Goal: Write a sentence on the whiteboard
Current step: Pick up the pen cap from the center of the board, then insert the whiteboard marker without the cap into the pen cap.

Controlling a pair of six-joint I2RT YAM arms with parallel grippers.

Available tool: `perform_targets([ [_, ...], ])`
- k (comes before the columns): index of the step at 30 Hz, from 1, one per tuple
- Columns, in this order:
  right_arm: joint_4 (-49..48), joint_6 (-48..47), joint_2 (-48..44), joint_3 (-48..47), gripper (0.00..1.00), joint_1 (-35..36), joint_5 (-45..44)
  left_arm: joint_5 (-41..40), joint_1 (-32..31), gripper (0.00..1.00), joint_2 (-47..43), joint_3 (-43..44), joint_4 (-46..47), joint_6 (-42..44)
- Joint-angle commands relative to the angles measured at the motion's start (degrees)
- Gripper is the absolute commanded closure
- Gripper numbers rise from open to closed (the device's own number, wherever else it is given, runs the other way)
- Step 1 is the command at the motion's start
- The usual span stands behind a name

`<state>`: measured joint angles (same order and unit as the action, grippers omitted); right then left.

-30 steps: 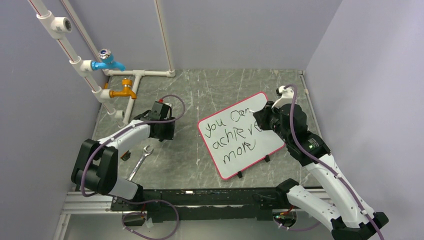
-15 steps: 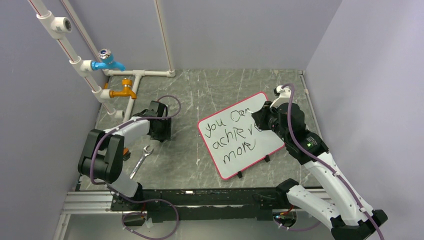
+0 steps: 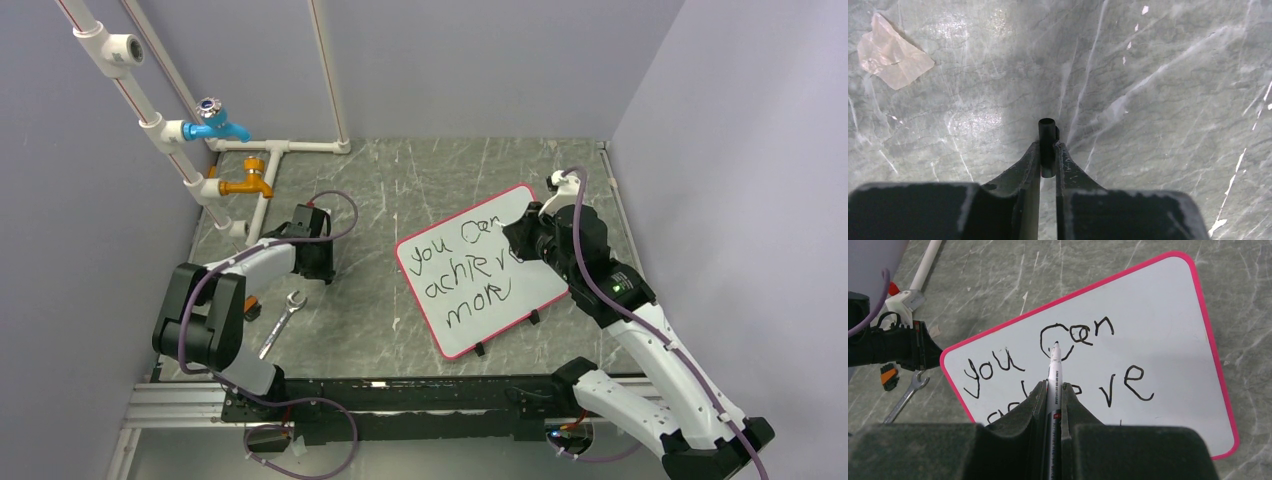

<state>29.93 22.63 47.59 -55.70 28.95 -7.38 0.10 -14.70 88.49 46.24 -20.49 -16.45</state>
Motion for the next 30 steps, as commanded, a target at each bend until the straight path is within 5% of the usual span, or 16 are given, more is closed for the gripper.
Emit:
perform_targets([
  [1, -1.55, -0.05, 0.24, -1.51, 1.00, -0.01, -0.56, 7.47, -1.10, 0.92, 1.99, -3.39, 3.18, -2.13],
  [4, -1.33, -0.20, 0.19, -1.59, 1.00, -0.08, -0.69, 7.78, -1.74, 1.00, 1.13, -3.39, 3.46, -1.61],
  [15, -1.20, 0.04, -0.32, -1.87, 1.00, 0.01, 0.57, 7.93, -7.15, 1.00, -7.15, -0.37, 1.17, 1.27],
  [30, -2.02, 0.05, -0.55, -2.41, 1.00, -0.08, 3.02, 7.16, -12.41, 1.00, -18.69, 13.07, -13.23, 7.65],
])
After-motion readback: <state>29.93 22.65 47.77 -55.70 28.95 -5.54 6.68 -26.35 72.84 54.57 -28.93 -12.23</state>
